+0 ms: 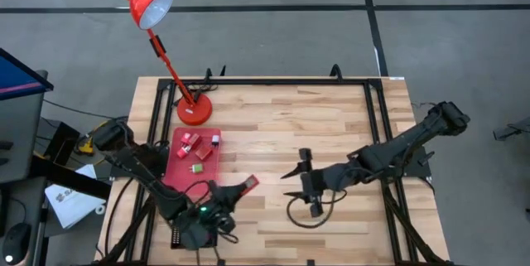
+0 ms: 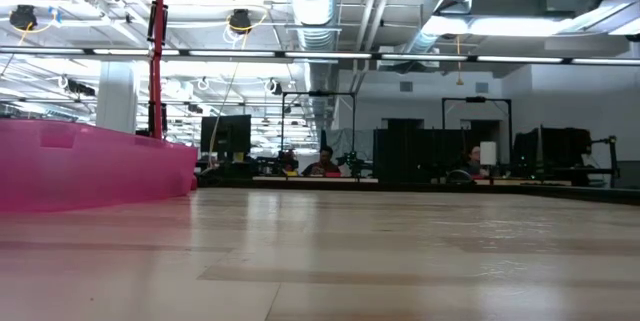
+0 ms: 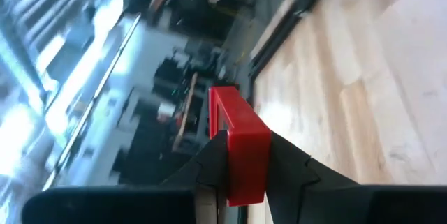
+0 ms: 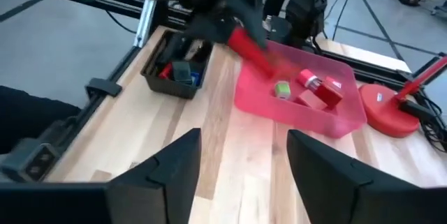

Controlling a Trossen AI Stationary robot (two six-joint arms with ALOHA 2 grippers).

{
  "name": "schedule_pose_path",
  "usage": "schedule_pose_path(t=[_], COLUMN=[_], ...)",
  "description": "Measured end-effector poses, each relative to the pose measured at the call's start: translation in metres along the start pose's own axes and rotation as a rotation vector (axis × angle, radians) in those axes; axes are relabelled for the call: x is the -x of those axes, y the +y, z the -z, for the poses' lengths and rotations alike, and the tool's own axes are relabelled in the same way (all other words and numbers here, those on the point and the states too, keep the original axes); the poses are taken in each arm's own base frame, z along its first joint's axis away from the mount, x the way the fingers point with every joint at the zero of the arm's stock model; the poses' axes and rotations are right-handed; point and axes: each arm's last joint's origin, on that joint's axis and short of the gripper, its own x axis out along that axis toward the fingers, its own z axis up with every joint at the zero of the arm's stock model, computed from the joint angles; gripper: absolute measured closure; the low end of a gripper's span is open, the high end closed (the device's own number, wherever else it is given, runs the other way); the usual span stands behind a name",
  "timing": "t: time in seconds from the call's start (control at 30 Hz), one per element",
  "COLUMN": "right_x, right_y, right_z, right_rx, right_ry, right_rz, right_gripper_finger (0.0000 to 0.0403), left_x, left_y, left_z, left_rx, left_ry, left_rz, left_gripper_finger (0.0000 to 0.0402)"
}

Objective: Pick & Place Office items
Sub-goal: Put the red digital timer into the black bin

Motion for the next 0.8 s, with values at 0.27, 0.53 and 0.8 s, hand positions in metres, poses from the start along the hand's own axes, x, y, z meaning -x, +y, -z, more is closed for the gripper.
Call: schedule_pose_path(t=[0.27, 0.53, 0.8], right_x=[0.017, 0.019, 0.021], right_y=[0.009, 0.019, 0.022], right_z=[-0.001, 0.002, 0.002], right_rx=[-0.026, -0.051, -0.078], right_ry=[0.004, 0.026, 0.022], right_rz=[0.010, 0.000, 0.021], right_gripper_finger=[0.0187, 0.0197, 0.0206], left_x=[0.044, 0.057, 0.066], left_y=[0.028, 0.030, 0.015], left_z=[0.036, 0.079, 0.098], left_rx=[0.451, 0.833, 0.998], left_ry=[-0.089, -0.021, 0.308], left_rz=[0.113, 0.732, 1.146], left_gripper_finger=[0.0345, 0.0345, 0.0345])
